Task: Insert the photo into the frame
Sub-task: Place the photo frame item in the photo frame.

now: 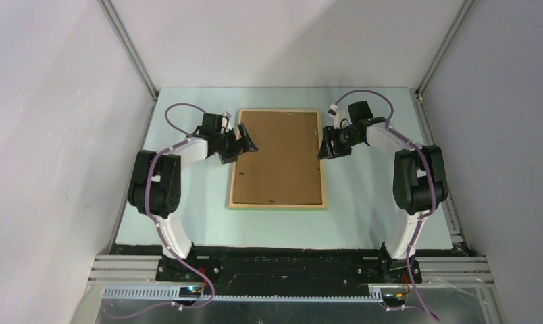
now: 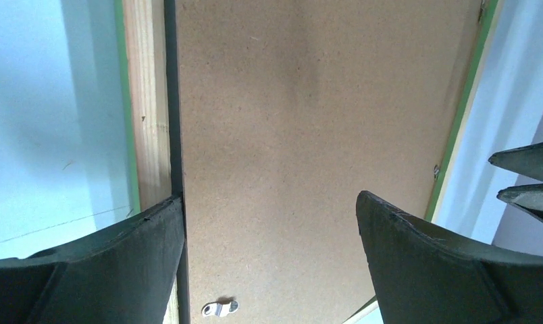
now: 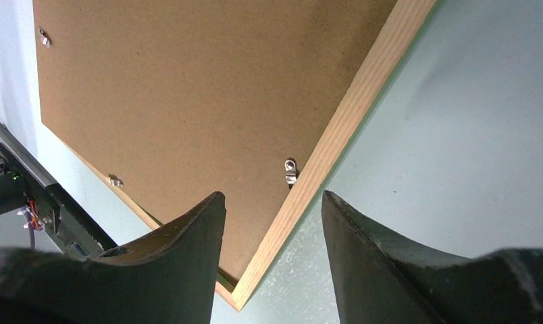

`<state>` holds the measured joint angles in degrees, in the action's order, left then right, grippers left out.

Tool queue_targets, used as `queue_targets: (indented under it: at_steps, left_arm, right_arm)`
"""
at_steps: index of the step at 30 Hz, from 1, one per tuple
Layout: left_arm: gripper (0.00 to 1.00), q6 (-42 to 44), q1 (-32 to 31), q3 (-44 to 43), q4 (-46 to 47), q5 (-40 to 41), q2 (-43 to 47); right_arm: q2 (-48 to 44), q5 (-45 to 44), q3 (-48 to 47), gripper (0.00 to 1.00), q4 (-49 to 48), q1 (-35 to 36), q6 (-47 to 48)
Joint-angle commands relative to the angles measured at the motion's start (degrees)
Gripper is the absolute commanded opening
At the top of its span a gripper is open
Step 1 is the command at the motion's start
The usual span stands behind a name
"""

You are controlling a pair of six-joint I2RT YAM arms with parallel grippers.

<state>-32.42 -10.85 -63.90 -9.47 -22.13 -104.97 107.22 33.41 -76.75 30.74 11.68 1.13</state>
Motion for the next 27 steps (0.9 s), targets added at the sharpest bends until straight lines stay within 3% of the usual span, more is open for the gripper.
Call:
queue_targets:
  at_steps: [1, 16, 27]
  left_arm:
    - [1.00, 4.9, 0.7, -1.9, -4.7, 5.8, 4.2]
    - [1.00, 12.3, 0.6, 0.5, -6.5, 8.6, 10.2]
    - [0.97, 18.4, 0.9, -1.7, -7.4, 11.0, 4.2]
  right_arm:
    - [-2.7, -0.5, -2.0, 0.59, 0.4, 0.4, 1.0]
    - [-3.3, -1.8, -2.8, 0.60, -0.9, 0.5, 0.5]
    - [-1.9, -5.6, -4.3, 0.60, -1.5, 0.4, -0.8]
